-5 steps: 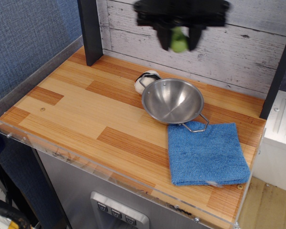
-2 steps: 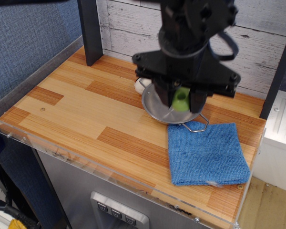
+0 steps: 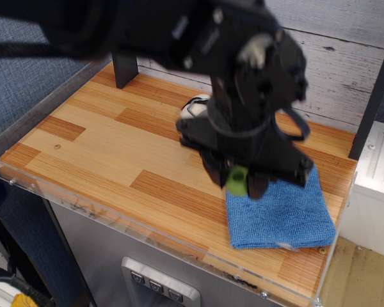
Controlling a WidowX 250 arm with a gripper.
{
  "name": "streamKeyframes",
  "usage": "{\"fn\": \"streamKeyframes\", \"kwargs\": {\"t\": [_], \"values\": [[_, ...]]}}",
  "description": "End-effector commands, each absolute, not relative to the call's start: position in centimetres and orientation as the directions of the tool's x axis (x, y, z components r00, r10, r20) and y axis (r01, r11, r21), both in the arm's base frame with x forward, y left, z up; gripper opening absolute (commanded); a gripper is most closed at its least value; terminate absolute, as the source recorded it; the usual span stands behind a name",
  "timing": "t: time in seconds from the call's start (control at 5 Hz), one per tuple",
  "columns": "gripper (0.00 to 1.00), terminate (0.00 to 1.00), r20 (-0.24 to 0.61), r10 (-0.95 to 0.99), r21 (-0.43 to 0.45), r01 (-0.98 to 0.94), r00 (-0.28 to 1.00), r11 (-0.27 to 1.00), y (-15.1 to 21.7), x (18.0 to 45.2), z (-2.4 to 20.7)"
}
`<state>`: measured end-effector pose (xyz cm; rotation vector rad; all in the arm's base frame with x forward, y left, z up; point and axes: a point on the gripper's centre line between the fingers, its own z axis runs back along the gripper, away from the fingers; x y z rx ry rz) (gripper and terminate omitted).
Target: Move spatula to blue cloth.
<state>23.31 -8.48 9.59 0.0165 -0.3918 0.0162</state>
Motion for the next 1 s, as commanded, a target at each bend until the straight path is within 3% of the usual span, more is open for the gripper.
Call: {"fn": "streamKeyframes", "kwargs": {"t": [0.0,0.4,0.8], "values": [[0.00,0.00,0.336,-0.097,0.021,0.096,0.937,0.995,-8.8,22.8,7.0],[0.00,0.00,0.281,-0.124,0.014,0.125,0.952,0.992,-9.7,24.1,4.5],[0.00,0.00,0.282,-0.075,0.003,0.077,0.956,0.997,-9.6,25.1,3.4]]}}
